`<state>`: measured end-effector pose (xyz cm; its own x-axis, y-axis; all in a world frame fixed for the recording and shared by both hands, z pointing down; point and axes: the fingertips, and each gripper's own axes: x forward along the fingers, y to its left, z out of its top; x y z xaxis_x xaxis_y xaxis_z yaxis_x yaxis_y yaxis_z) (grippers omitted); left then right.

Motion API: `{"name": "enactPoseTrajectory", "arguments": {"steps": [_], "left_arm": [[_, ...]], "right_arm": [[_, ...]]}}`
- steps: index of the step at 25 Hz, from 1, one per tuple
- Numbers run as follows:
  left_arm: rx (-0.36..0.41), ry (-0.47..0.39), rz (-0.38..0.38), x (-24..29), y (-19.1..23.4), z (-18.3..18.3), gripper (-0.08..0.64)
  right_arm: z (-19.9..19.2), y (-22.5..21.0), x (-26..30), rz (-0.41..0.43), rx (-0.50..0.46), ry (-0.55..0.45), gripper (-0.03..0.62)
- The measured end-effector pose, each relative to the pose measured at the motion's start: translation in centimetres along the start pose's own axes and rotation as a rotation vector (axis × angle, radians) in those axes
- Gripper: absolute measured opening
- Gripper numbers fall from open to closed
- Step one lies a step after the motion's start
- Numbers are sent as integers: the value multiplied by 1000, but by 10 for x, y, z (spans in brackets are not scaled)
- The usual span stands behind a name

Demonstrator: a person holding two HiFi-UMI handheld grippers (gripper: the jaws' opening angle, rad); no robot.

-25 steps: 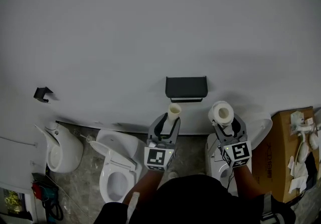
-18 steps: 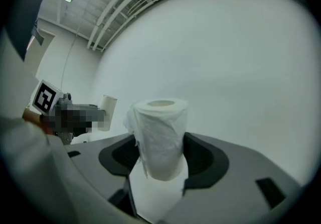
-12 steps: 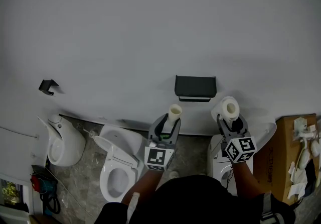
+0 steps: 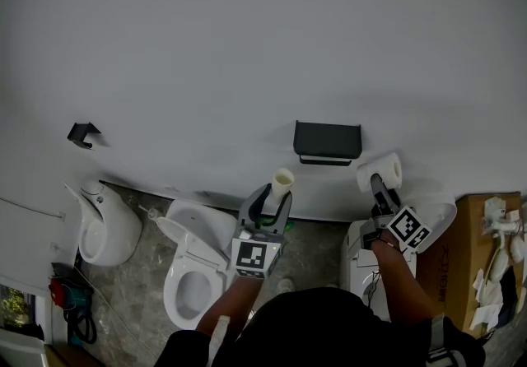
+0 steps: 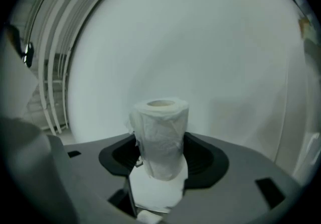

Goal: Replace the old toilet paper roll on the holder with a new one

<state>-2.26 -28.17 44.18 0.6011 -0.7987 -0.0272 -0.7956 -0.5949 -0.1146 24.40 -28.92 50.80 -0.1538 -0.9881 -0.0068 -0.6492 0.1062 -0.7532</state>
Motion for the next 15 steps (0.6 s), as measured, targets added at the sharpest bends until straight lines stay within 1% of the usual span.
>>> {"name": "enactPoseTrajectory", "arguments": {"steps": [5,9,12,15], "left_arm": [[-5,8,5,-6,-1,-3,172],[-4,10,16,-13,2,-3,172],[-3,13,25,-17,5,-4,172],[6,18,33,-20,7,-5,172]], "right_arm": [[-4,-13,9,-3,330,-54,256],[-12,-22,16,-5,545,-96,256],[-19,-27,21,-6,636,-122,256],[-20,-29,25,-4,646,-137,256]]}}
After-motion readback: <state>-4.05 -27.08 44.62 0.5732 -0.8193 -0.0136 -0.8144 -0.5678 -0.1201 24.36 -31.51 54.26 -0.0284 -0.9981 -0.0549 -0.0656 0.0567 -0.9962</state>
